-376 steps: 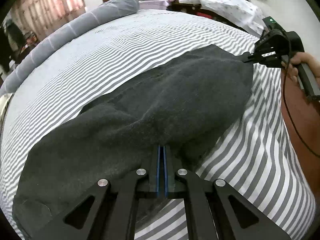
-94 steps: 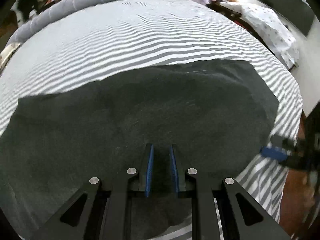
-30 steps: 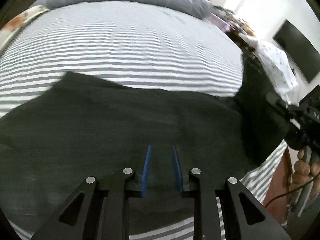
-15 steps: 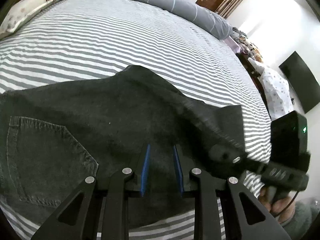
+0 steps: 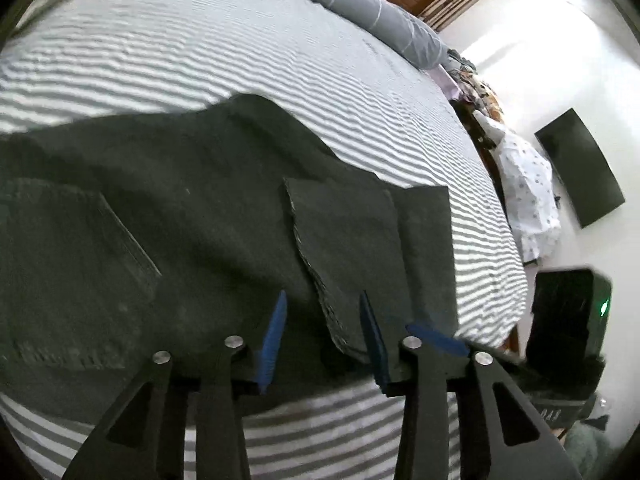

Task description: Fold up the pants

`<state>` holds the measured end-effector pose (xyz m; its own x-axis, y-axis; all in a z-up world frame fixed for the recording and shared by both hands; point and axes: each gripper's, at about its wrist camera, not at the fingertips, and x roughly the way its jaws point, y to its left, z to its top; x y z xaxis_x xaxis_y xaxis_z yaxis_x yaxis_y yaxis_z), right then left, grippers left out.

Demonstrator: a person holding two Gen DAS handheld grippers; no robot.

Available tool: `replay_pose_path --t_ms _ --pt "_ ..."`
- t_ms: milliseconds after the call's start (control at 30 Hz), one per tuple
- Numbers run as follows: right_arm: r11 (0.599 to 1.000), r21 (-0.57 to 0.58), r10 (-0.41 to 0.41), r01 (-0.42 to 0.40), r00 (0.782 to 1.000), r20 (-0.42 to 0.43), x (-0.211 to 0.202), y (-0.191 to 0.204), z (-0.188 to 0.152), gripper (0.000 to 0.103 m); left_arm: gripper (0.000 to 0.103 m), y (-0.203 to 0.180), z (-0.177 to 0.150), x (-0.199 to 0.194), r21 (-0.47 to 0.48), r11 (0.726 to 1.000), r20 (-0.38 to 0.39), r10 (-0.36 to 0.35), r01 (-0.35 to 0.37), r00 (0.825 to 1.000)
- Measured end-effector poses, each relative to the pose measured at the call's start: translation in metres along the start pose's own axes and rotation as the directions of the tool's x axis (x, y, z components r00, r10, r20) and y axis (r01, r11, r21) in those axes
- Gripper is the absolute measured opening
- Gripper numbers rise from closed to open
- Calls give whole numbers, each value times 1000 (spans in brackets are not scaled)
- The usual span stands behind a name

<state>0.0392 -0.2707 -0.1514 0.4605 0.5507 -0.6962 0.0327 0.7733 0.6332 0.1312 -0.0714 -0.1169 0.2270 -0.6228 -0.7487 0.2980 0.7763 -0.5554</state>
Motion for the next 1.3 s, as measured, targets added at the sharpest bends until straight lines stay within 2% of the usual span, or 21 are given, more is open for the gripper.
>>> replay_pose_path --t_ms 133,267,400,433,500,567,667,733,833,900,933,967,1033,1167,1300 --pt "996 83 19 -15 999 -38 5 -13 -22 61 45 -3 -4 13 -16 1000 -47 -6 6 999" --pt "995 93 34 -28 997 -66 11 -14 -21 61 45 -1 -3 35 -74 997 -118 -30 22 993" --pt "981 189 46 -33 997 -63 17 -32 -20 62 45 -2 -4 50 -118 992 -145 -70 53 987" --pt "975 220 48 -36 998 -50 17 -36 -19 62 43 -5 -3 52 -115 992 -147 -62 46 987" --pt "959 281 49 -45 999 -9 12 -50 -18 62 27 -11 -2 55 -85 996 -152 -37 24 988" --pt "942 332 32 -42 999 38 3 -62 -17 62 17 -16 -4 53 -59 998 -150 -10 1 989" --pt "911 410 12 -53 995 103 -9 -78 -16 61 11 -17 -7 48 -50 999 -130 10 -16 991" --pt "892 452 -67 5 990 121 -18 -87 -16 61 9 -20 -7 43 -38 999 -112 25 -30 993" --pt "858 512 -131 34 979 155 -35 -102 -15 60 8 -26 -5 39 -14 999 -96 39 -41 995" --pt "847 529 -165 49 971 174 -45 -108 -14 58 8 -26 -3 39 -11 999 -93 41 -43 995" --pt "845 532 -174 52 968 181 -49 -112 -13 51 8 -26 -3 39 -8 999 -96 42 -43 994" --pt "844 531 -193 69 965 180 -52 -114 -13 36 8 -27 -1 40 -1 999 -97 47 -47 994" --pt "845 524 -234 110 956 176 -58 -118 -13 20 8 -33 -1 40 43 997 -85 71 -68 994" --pt "847 512 -255 144 955 153 -56 -120 -10 19 8 -37 -6 51 120 984 -89 143 -132 986" --pt "843 494 -277 213 959 59 -45 -120 -6 27 8 -22 -12 60 111 980 -108 179 -167 978"
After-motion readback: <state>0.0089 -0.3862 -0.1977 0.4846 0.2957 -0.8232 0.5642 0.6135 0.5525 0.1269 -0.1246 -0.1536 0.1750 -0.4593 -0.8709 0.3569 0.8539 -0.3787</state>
